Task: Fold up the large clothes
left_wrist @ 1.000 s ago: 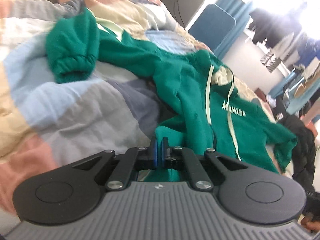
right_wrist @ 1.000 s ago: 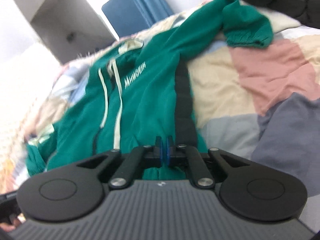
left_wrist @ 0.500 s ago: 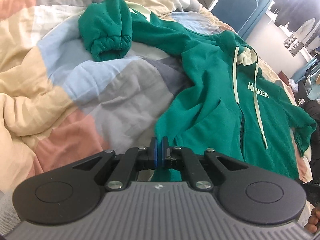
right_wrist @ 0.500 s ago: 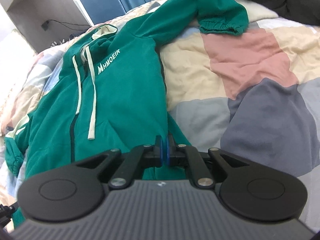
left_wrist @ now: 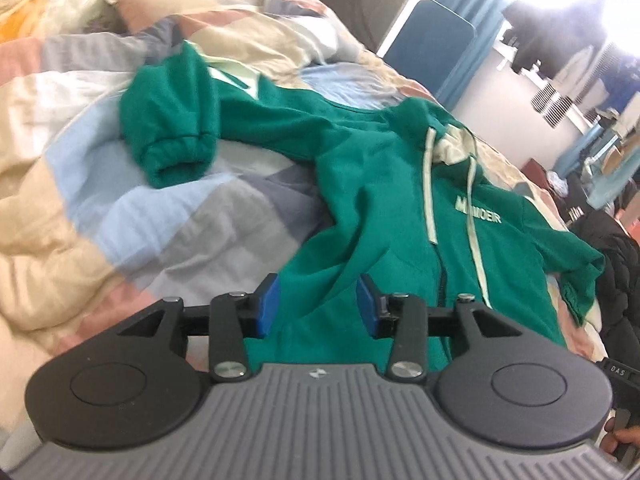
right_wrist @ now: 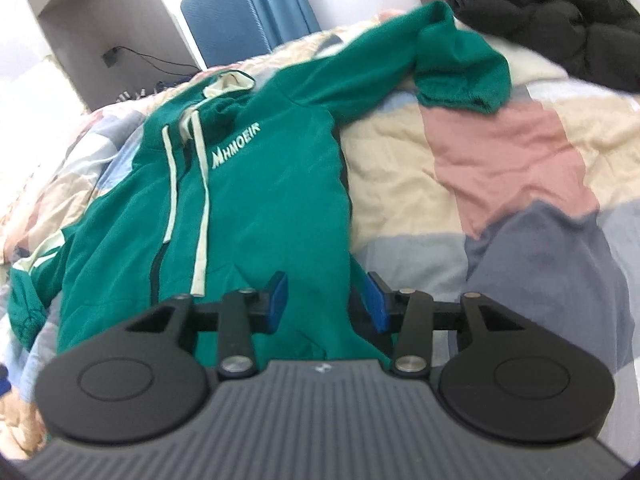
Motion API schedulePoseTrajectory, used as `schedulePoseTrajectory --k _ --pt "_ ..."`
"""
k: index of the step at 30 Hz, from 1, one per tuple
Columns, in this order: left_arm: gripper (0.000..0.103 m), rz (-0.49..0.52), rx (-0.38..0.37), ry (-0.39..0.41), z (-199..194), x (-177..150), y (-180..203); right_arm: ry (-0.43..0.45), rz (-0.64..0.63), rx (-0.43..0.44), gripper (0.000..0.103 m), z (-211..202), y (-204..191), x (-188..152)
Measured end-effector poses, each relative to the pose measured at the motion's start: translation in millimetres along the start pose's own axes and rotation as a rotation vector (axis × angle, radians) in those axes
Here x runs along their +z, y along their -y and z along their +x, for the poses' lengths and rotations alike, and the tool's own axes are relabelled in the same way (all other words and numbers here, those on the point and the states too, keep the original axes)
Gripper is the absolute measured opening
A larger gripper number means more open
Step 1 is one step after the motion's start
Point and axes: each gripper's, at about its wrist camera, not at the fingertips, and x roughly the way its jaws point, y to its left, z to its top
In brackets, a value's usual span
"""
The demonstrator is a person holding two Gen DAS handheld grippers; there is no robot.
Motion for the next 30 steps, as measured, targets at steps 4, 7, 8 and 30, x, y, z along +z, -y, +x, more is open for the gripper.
schedulePoseTrajectory --k 4,7,8,30 --pt "0.05 0.021 -0.017 -0.034 27.1 1.0 14.2 0.006 -0.036 0.002 0.046 3.2 -5.7 -0.3" --pt "0.051 0.023 -0.056 -0.077 53.9 -1.1 26.6 0.003 -0.049 -0.004 0.046 9.6 -7.8 -0.3" --pt "0.051 0.022 -0.065 -0.085 61.1 -1.9 31.8 0.003 -0.055 0.002 0.046 11.6 -8.9 0.1" --pt "0.051 0.212 -0.021 -0.075 177.7 2.1 80.1 0.095 -0.343 0.127 0.045 48.7 -69.8 5.7"
